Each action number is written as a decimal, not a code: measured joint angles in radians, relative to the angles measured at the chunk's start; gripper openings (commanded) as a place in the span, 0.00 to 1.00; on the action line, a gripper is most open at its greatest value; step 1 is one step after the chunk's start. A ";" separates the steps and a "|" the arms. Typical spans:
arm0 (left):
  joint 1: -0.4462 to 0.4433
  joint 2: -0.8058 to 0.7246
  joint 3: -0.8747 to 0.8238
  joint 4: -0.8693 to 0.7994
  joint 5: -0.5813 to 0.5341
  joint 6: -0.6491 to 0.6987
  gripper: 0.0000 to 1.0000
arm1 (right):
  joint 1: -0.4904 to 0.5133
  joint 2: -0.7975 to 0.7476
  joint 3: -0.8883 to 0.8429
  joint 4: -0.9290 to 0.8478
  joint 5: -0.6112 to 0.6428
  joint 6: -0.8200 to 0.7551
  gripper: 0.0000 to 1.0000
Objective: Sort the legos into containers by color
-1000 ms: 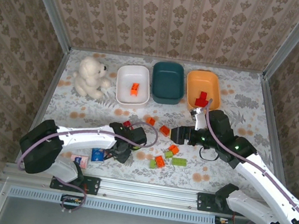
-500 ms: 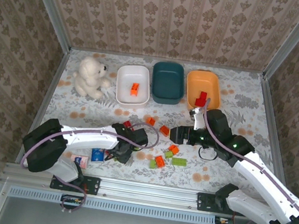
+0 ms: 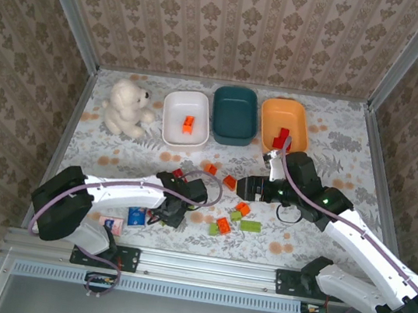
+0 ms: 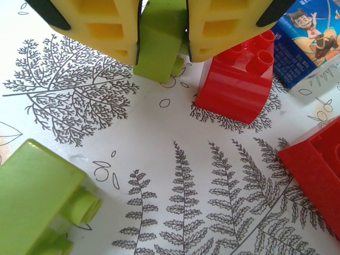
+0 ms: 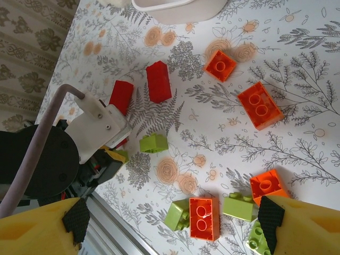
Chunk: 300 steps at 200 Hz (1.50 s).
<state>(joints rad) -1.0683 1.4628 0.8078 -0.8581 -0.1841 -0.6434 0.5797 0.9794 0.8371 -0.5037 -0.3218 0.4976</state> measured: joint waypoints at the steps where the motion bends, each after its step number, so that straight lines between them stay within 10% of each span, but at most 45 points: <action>1: 0.000 0.000 0.000 -0.001 0.000 0.000 0.16 | 0.000 0.000 0.000 0.000 0.000 0.000 0.86; 112: 0.282 0.083 0.491 -0.024 0.039 0.092 0.13 | -0.060 -0.010 0.064 -0.065 0.094 0.004 0.86; 214: 0.415 0.871 1.407 0.085 0.126 0.233 0.13 | -0.200 0.041 0.178 -0.072 0.134 0.081 0.86; 300: 0.450 1.062 1.511 0.121 0.200 0.190 0.35 | -0.227 0.041 0.189 -0.117 0.135 0.102 0.86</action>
<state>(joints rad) -0.6186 2.5248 2.3188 -0.7376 0.0158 -0.4530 0.3531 1.0206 1.0260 -0.6205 -0.1864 0.5995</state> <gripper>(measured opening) 0.290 0.859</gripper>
